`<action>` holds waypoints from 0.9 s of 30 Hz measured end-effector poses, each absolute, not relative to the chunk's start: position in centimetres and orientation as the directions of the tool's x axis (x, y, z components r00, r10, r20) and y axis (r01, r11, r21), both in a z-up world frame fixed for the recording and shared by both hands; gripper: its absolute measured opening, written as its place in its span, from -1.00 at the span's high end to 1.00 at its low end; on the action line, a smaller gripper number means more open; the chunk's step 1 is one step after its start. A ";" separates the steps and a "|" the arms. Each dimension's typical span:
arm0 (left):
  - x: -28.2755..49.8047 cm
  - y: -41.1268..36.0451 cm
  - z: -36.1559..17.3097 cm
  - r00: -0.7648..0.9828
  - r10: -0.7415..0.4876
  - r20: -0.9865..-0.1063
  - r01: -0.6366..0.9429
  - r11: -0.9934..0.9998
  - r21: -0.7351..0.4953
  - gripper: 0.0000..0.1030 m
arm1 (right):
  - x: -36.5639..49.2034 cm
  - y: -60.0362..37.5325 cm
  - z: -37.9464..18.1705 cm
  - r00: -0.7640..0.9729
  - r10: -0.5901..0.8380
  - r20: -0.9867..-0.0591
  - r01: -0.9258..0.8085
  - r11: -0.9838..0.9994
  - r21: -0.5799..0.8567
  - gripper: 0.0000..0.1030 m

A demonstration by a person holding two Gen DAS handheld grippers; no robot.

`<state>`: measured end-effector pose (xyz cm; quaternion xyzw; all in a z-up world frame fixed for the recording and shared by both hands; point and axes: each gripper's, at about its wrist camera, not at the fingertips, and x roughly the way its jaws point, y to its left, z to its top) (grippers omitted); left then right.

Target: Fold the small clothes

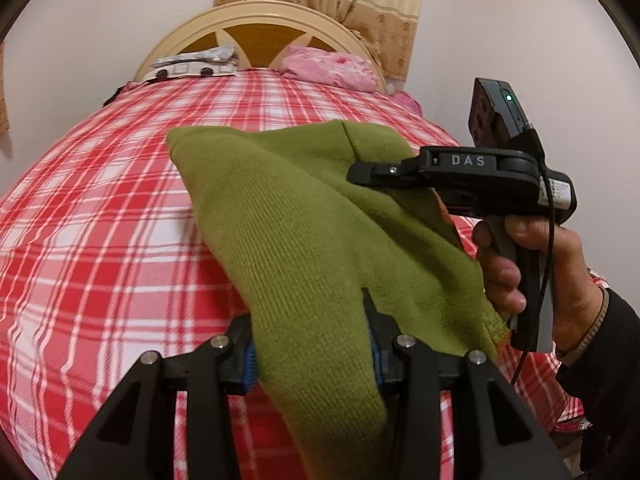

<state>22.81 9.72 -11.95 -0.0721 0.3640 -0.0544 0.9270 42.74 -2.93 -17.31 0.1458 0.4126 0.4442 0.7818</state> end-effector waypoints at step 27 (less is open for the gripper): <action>16.8 16.8 -12.9 0.754 -0.037 -0.656 -0.124 0.972 -0.198 0.18 | 39.8 9.7 -18.4 0.067 0.837 -0.543 -0.662 0.445 0.603 0.37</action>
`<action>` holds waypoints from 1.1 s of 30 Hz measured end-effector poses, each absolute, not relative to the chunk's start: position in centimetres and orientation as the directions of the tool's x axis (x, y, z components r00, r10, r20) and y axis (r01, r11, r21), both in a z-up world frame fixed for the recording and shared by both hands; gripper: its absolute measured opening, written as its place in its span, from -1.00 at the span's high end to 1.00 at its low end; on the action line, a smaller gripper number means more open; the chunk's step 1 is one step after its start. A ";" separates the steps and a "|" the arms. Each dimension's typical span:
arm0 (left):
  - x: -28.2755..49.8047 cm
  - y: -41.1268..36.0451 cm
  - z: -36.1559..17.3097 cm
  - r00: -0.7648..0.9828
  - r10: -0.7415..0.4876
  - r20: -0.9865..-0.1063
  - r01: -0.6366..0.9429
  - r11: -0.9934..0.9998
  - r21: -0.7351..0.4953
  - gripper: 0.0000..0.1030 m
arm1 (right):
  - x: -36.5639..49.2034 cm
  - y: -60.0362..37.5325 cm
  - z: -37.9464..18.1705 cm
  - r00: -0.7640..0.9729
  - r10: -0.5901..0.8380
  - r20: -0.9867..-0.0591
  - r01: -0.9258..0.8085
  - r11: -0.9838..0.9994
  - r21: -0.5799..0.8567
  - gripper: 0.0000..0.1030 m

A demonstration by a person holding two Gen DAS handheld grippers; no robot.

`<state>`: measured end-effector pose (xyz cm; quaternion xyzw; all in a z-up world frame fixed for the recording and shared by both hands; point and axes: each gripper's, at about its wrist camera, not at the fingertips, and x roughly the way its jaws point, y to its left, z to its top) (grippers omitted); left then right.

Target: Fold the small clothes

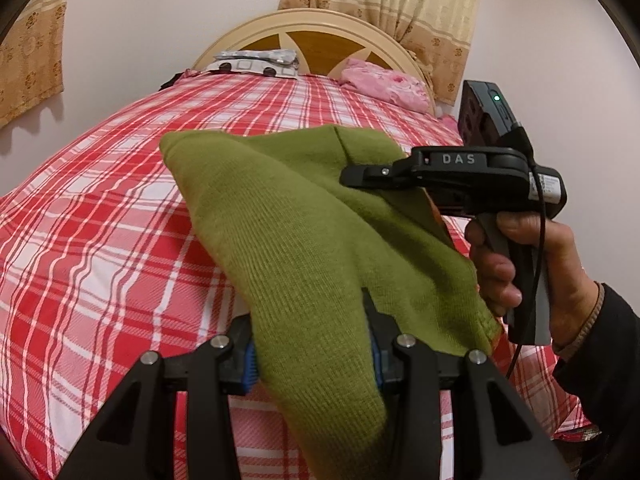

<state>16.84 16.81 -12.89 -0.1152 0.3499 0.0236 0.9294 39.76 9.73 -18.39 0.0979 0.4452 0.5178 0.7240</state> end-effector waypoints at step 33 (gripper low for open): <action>13.7 20.5 -17.0 0.721 -0.013 -0.693 -0.210 0.949 -0.237 0.15 | 39.0 16.6 -23.0 -0.061 0.803 -0.593 -0.653 0.417 0.632 0.37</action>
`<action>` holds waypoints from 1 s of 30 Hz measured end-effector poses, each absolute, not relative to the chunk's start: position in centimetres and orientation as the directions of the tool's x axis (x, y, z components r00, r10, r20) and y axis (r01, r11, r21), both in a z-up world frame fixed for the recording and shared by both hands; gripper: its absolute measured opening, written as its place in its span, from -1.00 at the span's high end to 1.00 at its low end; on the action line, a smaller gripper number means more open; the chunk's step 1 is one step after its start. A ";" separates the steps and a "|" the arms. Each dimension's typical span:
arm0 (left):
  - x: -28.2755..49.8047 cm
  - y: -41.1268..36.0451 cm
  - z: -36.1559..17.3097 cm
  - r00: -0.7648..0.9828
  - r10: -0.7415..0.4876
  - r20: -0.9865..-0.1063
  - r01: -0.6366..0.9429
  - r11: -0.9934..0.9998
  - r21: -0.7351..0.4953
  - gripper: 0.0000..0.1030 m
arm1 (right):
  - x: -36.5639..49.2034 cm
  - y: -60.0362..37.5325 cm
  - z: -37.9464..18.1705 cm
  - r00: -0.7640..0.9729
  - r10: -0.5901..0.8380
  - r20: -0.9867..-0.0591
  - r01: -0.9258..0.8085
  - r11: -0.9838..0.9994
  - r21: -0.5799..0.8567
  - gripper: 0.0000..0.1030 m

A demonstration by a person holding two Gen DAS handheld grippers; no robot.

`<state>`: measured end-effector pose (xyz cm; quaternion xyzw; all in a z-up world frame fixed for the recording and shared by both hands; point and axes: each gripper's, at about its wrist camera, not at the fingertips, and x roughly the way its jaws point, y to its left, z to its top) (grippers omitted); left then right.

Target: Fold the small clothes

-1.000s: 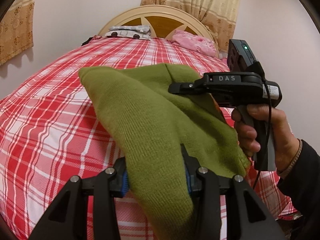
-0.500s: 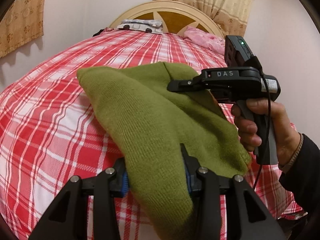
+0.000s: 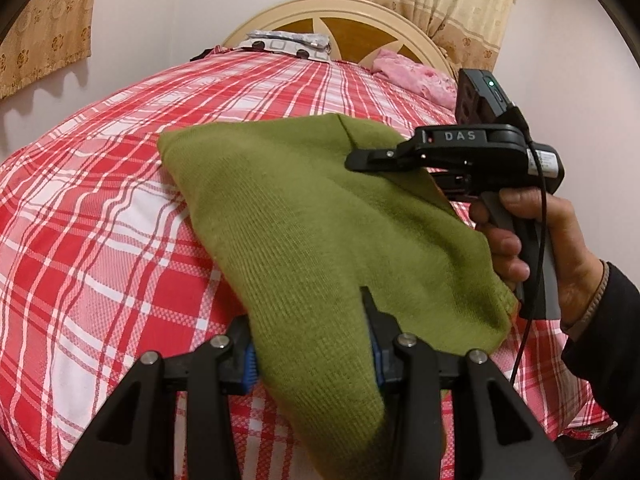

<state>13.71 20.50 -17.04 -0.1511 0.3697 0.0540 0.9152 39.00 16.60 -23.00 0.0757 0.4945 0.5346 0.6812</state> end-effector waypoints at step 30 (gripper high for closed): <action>10.9 21.4 -14.4 0.782 0.150 -0.605 -0.311 0.935 -0.169 -0.71 | 36.2 13.5 -17.7 0.200 0.776 -0.598 -0.744 0.517 0.422 0.19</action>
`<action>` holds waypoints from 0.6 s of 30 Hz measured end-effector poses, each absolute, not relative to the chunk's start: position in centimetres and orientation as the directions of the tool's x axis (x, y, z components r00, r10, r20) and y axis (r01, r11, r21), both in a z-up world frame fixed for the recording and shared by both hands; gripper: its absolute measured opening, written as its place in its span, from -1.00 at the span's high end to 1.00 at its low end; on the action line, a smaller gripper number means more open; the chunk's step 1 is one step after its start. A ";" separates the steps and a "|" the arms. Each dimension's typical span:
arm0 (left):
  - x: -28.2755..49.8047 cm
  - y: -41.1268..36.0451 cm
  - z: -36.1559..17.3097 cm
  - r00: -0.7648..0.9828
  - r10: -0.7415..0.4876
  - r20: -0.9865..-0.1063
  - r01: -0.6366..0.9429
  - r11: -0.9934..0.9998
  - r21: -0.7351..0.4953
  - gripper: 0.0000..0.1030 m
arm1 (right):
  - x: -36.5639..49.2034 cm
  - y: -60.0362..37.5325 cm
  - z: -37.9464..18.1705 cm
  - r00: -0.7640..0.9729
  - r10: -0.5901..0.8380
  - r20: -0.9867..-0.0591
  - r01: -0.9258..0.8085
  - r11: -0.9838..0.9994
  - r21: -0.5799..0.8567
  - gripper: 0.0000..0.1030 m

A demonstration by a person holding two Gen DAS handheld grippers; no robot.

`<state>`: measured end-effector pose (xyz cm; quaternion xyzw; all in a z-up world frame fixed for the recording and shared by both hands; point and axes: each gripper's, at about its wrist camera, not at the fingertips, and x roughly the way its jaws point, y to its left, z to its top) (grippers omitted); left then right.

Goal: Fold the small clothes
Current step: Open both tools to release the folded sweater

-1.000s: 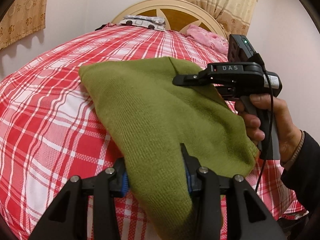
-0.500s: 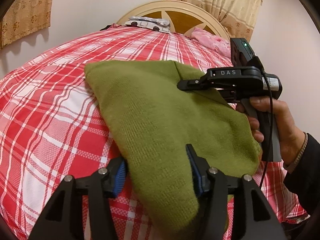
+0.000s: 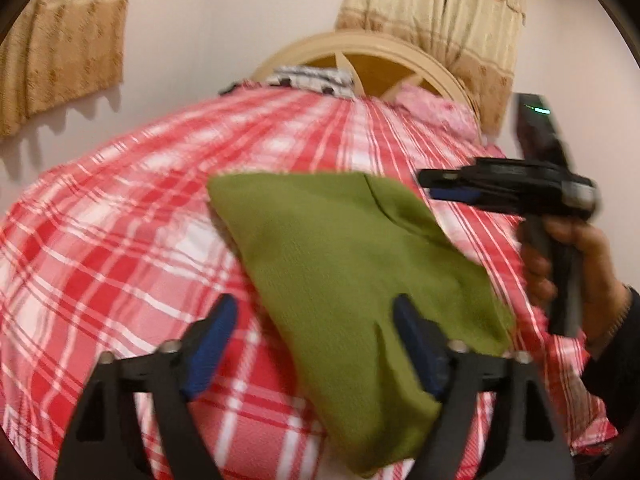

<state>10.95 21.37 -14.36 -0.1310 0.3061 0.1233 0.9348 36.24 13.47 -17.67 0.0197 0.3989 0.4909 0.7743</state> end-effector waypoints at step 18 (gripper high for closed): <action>14.9 24.8 -19.2 0.708 0.124 -0.695 -0.422 0.864 -0.276 -1.00 | 30.6 14.7 -21.9 0.101 0.714 -0.692 -0.816 0.457 0.353 0.18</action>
